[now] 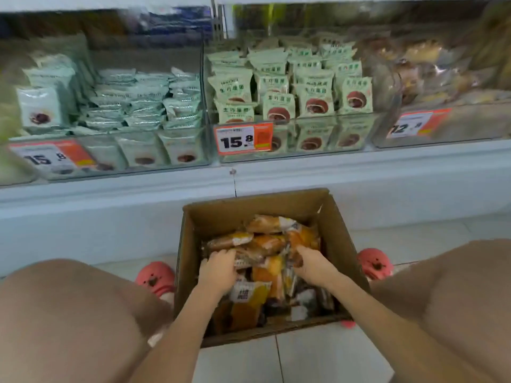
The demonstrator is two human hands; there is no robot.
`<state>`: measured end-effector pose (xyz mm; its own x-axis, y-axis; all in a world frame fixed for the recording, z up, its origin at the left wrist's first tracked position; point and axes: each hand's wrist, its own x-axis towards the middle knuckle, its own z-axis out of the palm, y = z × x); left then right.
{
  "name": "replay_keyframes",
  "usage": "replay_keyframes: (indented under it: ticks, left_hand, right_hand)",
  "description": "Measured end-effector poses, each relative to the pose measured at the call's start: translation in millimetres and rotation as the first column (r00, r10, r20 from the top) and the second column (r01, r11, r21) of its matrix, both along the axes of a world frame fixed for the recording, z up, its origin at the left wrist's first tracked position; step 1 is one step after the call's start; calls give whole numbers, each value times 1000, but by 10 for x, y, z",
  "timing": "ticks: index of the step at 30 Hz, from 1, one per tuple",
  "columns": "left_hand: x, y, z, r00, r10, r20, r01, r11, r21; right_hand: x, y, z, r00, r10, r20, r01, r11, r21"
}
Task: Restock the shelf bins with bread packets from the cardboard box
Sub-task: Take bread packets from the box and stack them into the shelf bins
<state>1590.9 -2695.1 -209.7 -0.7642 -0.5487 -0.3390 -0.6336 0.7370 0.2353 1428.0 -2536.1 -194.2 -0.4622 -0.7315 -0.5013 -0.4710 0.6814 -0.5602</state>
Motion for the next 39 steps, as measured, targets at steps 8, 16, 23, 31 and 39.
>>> replay_keyframes:
  ticks: [8, 16, 23, 31, 39]
  left_hand:
    - [57, 156, -416, 988, 110, 107, -137, 946, 294]
    - [26, 166, -426, 992, 59, 108, -83, 968, 236]
    - [-222, 230, 55, 983, -168, -73, 179, 963, 201]
    - [-205, 128, 635, 949, -15, -314, 146, 905, 399]
    - [-64, -30, 780, 615, 752, -236, -289, 494, 820]
  right_hand:
    - [501, -197, -499, 988, 140, 58, -143, 989, 43]
    - [628, -125, -633, 980, 190, -59, -191, 981, -10]
    - [525, -158, -519, 929, 114, -351, -164, 980, -114]
    - [367, -169, -142, 984, 137, 113, -100, 954, -284]
    - [207, 44, 103, 533, -192, 824, 666, 696, -268]
